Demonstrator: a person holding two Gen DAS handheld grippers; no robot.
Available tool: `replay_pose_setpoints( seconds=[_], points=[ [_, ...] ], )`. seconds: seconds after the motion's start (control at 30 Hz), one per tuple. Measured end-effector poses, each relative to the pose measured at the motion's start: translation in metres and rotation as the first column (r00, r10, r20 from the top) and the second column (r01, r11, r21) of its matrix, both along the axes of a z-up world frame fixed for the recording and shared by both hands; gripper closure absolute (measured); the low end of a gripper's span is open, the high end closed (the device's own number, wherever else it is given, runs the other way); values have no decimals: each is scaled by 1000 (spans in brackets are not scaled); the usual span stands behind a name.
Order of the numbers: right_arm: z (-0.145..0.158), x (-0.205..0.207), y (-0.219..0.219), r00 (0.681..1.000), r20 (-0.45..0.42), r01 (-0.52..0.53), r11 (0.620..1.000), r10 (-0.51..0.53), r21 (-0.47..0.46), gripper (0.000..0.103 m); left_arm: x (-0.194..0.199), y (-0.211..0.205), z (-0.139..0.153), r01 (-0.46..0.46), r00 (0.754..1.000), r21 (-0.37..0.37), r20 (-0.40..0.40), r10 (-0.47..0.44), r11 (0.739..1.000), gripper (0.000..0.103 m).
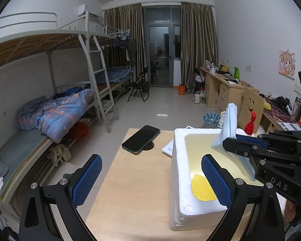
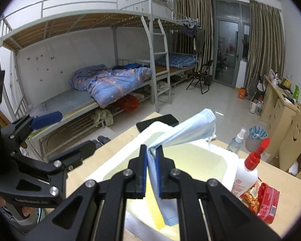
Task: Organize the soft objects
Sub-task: 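Lower the blue mask into the foam box and open right gripper, then withdraw both grippers from the foam box back over the table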
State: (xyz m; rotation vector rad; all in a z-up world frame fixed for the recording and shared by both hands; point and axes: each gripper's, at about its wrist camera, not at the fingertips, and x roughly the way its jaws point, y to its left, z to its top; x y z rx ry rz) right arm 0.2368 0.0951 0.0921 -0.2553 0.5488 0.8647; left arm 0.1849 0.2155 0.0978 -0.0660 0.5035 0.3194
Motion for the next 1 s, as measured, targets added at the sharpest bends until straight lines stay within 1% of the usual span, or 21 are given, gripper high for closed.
replay_pose_setpoints(
  seconds=[0.13, 0.2, 0.23, 0.27, 0.3, 0.33, 0.37, 0.43, 0.47, 0.63, 0.93, 1.0],
  points=[
    [1, -1, 2, 1000, -15, -8, 1000, 8, -10, 91, -2, 0, 1, -3, 1000, -6, 9, 3, 1000, 4],
    [0, -3, 4, 1000, -11, -7, 1000, 6, -29, 74, -2, 0, 1, -2, 1000, -7, 8, 2, 1000, 4],
    [0, -3, 6, 1000, -5, -3, 1000, 3, -31, 56, -2, 1, 1, -4, 1000, -8, 11, 4, 1000, 4],
    [1, -4, 5, 1000, 6, 16, 999, -16, -28, 44, -4, 1, 2, -7, 1000, -11, 17, 7, 1000, 4],
    [2, -4, 2, 999, 16, 50, 999, -49, -22, 38, -5, 2, 3, -6, 1000, -13, 19, 6, 1000, 4],
    [3, -2, -1, 998, 16, 66, 998, -66, -13, 28, -5, 2, 3, -7, 1000, -14, 21, 7, 1000, 4],
    [4, -1, -5, 997, 9, 71, 997, -71, 1, 22, -7, 3, 4, -11, 1000, -14, 25, 12, 1000, 4],
    [7, 1, -12, 997, -15, 74, 997, -74, 35, 18, -7, 2, 4, -11, 1000, -12, 24, 11, 1000, 4],
    [8, 1, -14, 997, -16, 76, 996, -76, 40, 18, -7, 1, 5, -9, 1000, -9, 20, 9, 1000, 4],
    [10, -4, -14, 997, -6, 75, 997, -75, 35, 18, -15, -3, 7, -5, 1000, 3, 25, 5, 1000, 3],
    [13, -10, -16, 996, 9, 85, 996, -85, 31, 18, -29, -9, 14, -27, 999, 11, 39, 27, 1000, 3],
    [12, -11, -19, 996, 7, 90, 995, -91, 30, 13, -33, -11, 15, -30, 999, 16, 40, 29, 999, 3]
  ],
)
